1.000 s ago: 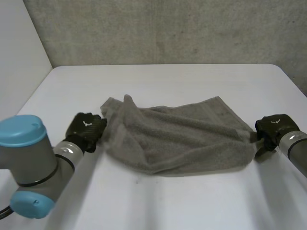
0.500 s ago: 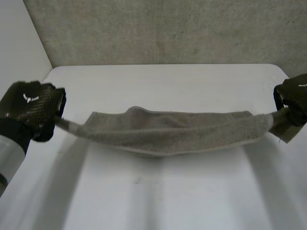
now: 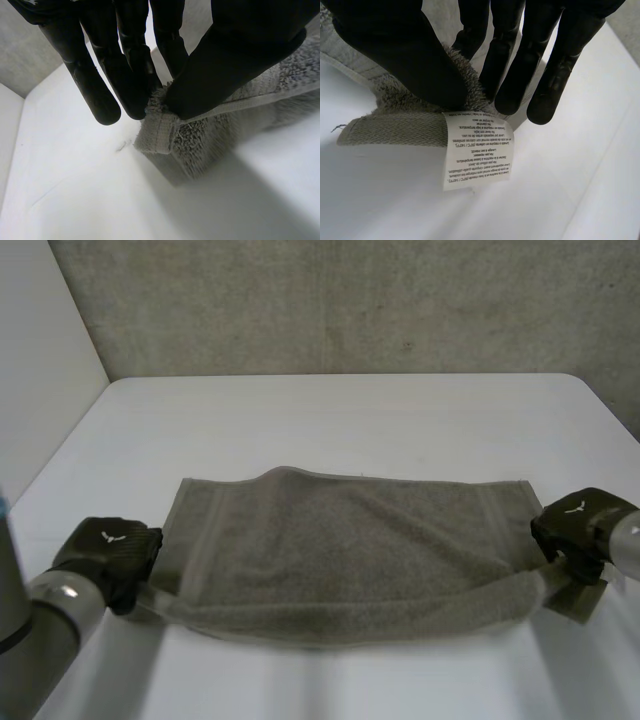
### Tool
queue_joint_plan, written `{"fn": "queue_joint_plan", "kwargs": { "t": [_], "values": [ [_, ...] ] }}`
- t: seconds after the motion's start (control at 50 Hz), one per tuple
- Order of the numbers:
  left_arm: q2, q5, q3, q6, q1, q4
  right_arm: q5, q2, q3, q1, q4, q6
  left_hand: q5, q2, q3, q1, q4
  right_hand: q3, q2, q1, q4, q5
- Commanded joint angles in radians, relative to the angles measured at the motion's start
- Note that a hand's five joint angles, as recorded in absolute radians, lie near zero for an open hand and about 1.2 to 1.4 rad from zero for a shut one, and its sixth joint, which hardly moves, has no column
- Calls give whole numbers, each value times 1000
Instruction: Fold the towel.
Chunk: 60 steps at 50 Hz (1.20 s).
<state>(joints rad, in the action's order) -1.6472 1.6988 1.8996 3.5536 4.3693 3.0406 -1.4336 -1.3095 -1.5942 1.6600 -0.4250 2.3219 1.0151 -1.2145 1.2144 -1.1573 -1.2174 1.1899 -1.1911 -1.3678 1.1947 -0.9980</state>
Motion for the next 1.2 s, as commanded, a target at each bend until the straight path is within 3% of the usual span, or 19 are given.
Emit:
{"fn": "queue_joint_plan", "kwargs": {
  "t": [0.02, 0.3, 0.58, 1.08, 1.1, 1.12, 1.14, 1.16, 1.18, 1.2],
  "values": [
    [-181, -1, -137, 1, 3, 46, -65, 122, 97, 40, 34, 17, 207, -182, 182, -239, -179, 206, -205, -28, 202, -224],
    [-448, -2, -466, -13, -5, 124, -84, 291, 273, 64, 210, 140, 207, -182, 182, -239, -179, 206, -205, -28, 202, -224],
    [-723, 13, -790, -10, -16, 190, -180, 466, 444, 84, 353, 165, 207, -182, 182, -239, -179, 206, -205, -28, 202, -224],
    [-856, 21, -926, -15, -22, 193, -214, 562, 531, 90, 347, 125, 207, -182, 182, -239, -179, 206, -205, -28, 202, -224],
    [-858, 21, -932, -16, -24, 193, -217, 561, 533, 90, 347, 126, 207, -182, 182, -239, -179, -14, 15, 191, -18, -4],
    [-856, 21, -935, -18, -25, 193, -217, 561, 533, 90, 347, 126, -43, 68, -68, 11, 71, -16, 17, 194, -20, -2],
    [-856, 21, -935, -18, -25, 193, -225, 556, 534, 90, 348, 126, -45, 70, -70, 13, 73, -417, 418, 595, -422, 399],
    [-850, 21, -936, -21, -27, 193, -225, 556, 534, 90, 348, 126, -525, 550, -550, 493, 553, -421, 422, 599, -426, 403],
    [-850, 21, -936, -21, -27, 193, -238, 552, 539, 90, 350, 126, -530, 555, -555, 498, 558, -703, 704, 881, -708, 685],
    [-846, 22, -936, -22, -28, 193, -249, 544, 542, 90, 351, 128, -922, 947, -947, 890, 950, -938, 939, 1116, -943, 921]
  ]
}}
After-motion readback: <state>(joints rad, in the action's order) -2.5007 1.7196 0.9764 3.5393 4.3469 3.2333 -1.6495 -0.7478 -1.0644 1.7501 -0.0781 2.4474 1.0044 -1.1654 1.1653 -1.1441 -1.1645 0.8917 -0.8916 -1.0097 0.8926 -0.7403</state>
